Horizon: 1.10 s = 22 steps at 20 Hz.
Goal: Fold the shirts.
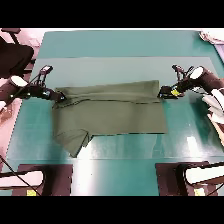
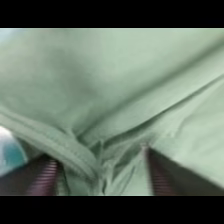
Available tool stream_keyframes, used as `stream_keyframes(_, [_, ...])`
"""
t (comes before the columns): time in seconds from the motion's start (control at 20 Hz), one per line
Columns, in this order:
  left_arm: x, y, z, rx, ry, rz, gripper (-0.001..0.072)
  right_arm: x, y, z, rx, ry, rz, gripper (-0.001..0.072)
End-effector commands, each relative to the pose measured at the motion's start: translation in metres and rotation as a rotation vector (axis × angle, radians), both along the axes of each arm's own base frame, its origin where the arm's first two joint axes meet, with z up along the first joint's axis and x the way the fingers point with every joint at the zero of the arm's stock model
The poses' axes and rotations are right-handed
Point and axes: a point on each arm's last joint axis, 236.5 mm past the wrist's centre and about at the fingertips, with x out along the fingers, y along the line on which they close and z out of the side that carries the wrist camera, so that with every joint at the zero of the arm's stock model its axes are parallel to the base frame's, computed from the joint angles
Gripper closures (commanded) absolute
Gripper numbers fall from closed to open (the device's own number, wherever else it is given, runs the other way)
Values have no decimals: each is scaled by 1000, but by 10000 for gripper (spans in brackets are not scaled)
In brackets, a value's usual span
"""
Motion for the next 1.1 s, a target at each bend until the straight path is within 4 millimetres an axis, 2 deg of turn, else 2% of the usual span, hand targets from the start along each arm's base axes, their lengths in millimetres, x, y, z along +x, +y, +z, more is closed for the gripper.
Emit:
stream_keyframes(0.0, [-12, 5, 28, -65, 80, 15, 26, 3, -4, 19, -9, -51, 10, 184])
stream_keyframes(0.1, [-23, 28, 46, -84, 88, 61, 0, 8, -14, 42, -18, -113, -15, 157])
stream_keyframes(0.15, [-30, 40, 54, -96, 91, 95, -1, 8, -22, 54, -19, -139, -34, 81])
stream_keyframes(0.2, [-38, 52, 64, -110, 87, 133, -1, 6, -28, 65, -22, -155, -47, 75])
stream_keyframes(0.35, [-64, 73, 88, -138, 29, 242, -1, -15, -43, 91, -22, -154, -51, 48])
stream_keyframes(0.45, [-96, 65, 84, -146, 91, 264, -1, -34, -46, 105, -16, -131, -33, 48])
stream_keyframes(0.55, [-133, 54, 69, -158, 216, 297, -1, -50, -41, 119, -14, -120, -13, 48])
stream_keyframes(0.8, [-195, 20, 30, -239, 395, 377, -1, -75, -33, 149, -10, -139, -19, 48])
stream_keyframes(0.9, [-222, -1, 11, -274, 493, 349, -1, -86, -37, 145, -15, -165, -59, 49])
stream_keyframes(1.0, [-251, -21, -2, -272, 597, 274, -1, -103, -44, 130, -10, -152, -125, 49])
stream_keyframes(1.05, [-257, -28, -4, -264, 622, 247, 0, -113, -48, 122, -6, -148, -156, 49])
